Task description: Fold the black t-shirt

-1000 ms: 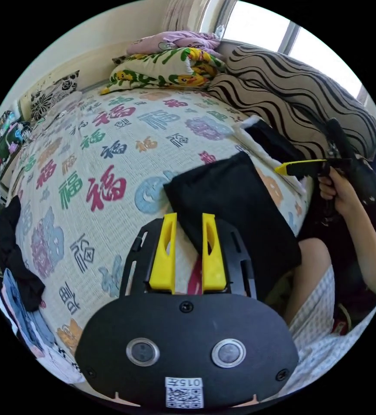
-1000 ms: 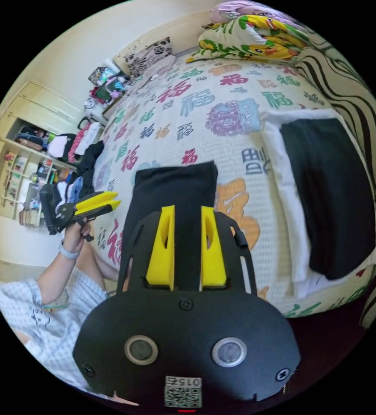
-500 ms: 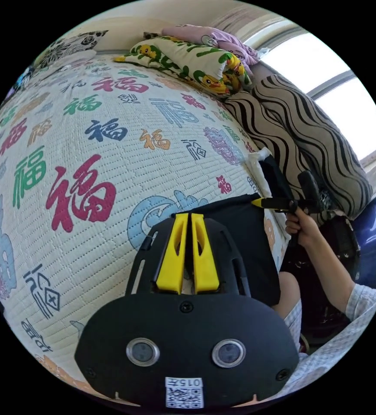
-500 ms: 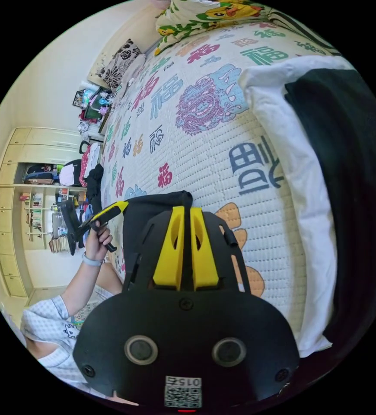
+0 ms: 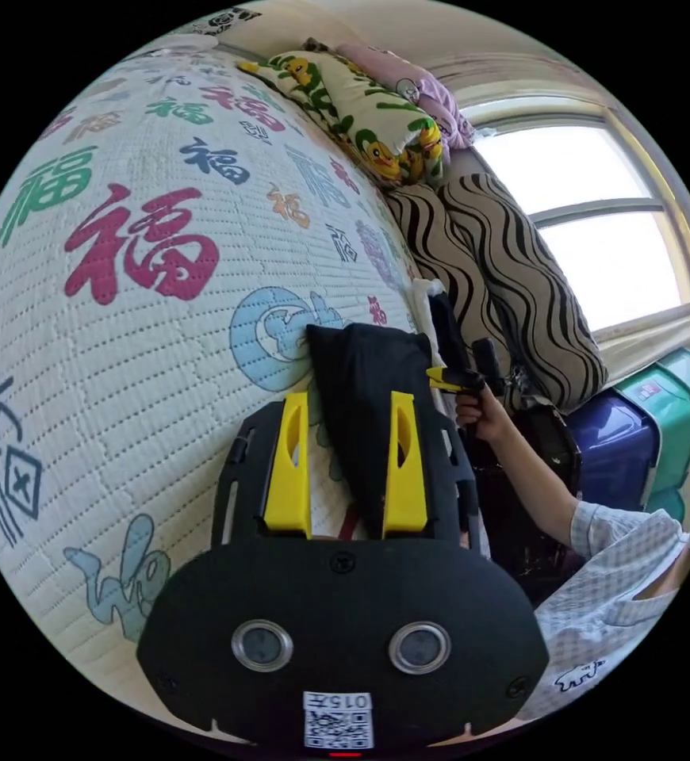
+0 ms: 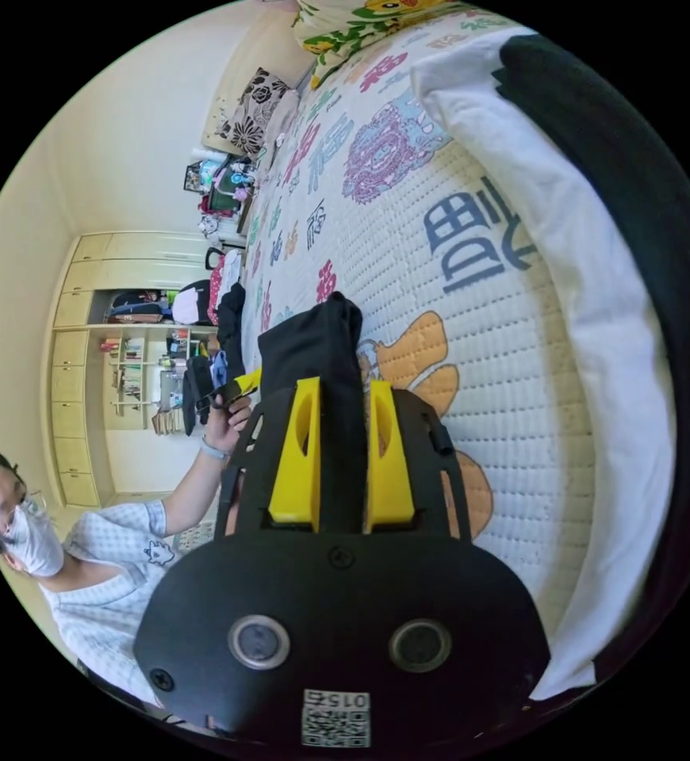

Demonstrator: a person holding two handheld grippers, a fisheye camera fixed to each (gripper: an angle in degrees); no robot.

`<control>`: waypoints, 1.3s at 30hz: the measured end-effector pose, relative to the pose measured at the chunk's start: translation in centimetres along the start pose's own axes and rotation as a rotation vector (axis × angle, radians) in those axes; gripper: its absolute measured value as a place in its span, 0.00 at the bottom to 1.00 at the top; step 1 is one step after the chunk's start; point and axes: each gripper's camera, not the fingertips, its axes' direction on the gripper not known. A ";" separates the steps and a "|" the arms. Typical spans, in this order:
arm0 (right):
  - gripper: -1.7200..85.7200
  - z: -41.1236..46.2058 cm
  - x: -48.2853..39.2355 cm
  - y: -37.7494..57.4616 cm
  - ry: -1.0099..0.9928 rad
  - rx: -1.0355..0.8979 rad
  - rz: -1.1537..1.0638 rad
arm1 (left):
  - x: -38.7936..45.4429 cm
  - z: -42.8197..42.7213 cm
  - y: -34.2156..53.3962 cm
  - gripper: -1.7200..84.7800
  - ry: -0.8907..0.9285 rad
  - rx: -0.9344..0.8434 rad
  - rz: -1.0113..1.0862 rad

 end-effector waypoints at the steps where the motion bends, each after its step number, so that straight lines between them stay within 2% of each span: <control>1: 0.12 -0.2 0.1 0.1 -0.033 -0.009 0.006 | 0.0 0.1 -0.3 0.17 0.007 0.004 0.008; 4: 0.10 -0.1 0.0 0.2 -0.067 -0.058 0.011 | -0.6 0.8 -1.3 0.15 0.080 -0.020 -0.011; 9: 0.07 0.0 -0.8 1.4 -0.118 -0.091 -0.009 | -0.4 1.0 -2.0 0.09 0.051 -0.060 0.001; 12: 0.06 -1.2 -2.9 3.3 -0.087 -0.047 -0.048 | 1.5 -0.4 -1.4 0.04 0.040 -0.033 0.059; 20: 0.04 -10.2 -14.3 13.3 0.007 0.120 -0.334 | 15.7 -7.1 2.9 0.02 0.067 0.188 0.402; 25: 0.04 -18.3 -21.8 21.0 0.063 0.406 -0.441 | 26.7 -9.3 5.5 0.02 0.108 0.363 0.676; 28: 0.04 -21.3 -25.3 23.6 0.189 0.536 -0.428 | 30.9 -8.6 4.8 0.02 0.130 0.392 0.745; 33: 0.04 -24.8 -29.4 25.6 0.275 0.715 -0.338 | 36.2 -6.8 3.0 0.02 0.142 0.445 0.792; 39: 0.04 -26.3 -32.2 21.9 0.429 0.663 -0.225 | 38.8 -4.3 0.3 0.02 0.184 0.461 0.753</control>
